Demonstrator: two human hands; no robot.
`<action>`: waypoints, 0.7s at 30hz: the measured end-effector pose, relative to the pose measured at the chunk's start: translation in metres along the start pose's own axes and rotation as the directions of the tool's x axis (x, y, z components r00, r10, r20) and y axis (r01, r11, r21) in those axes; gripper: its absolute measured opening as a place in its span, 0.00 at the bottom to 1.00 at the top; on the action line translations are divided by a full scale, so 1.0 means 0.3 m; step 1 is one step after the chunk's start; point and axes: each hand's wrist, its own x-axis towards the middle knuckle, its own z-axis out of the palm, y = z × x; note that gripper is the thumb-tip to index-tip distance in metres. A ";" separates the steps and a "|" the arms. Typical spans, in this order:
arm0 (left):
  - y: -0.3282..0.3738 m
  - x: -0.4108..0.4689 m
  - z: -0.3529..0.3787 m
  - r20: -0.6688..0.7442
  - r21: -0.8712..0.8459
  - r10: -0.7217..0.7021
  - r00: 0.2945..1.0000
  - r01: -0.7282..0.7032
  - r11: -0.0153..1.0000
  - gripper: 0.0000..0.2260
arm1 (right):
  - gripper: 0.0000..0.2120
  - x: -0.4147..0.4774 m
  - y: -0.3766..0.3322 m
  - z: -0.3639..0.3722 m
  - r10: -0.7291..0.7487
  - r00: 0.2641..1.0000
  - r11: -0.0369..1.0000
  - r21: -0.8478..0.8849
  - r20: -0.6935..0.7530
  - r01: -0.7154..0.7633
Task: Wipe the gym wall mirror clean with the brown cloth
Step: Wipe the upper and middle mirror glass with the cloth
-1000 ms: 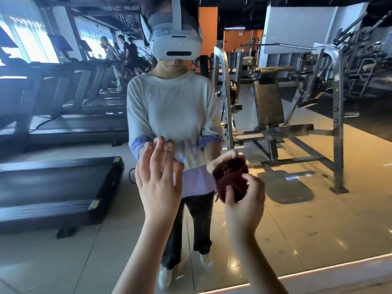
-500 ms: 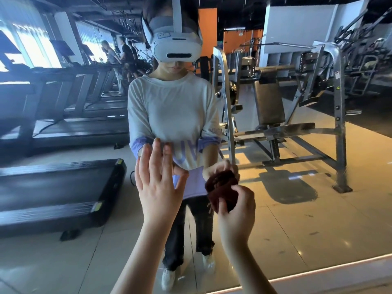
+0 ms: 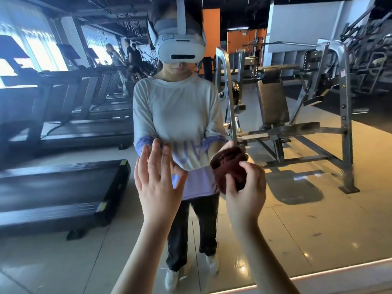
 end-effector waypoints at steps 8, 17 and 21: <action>0.008 0.001 -0.002 -0.013 0.010 -0.005 1.000 0.005 1.000 0.33 | 0.15 0.046 -0.043 0.001 -0.114 0.993 0.993 -0.026 0.013 0.115; 0.055 0.035 -0.029 -0.003 -0.062 0.026 1.000 -0.026 0.998 0.30 | 0.16 0.208 -0.089 -0.005 -0.088 0.986 0.996 -0.022 -0.138 0.086; 0.100 0.053 0.007 0.029 -0.098 0.103 0.994 -0.099 0.990 0.30 | 0.14 0.229 -0.105 -0.001 -0.298 0.954 0.953 -0.056 -0.022 0.297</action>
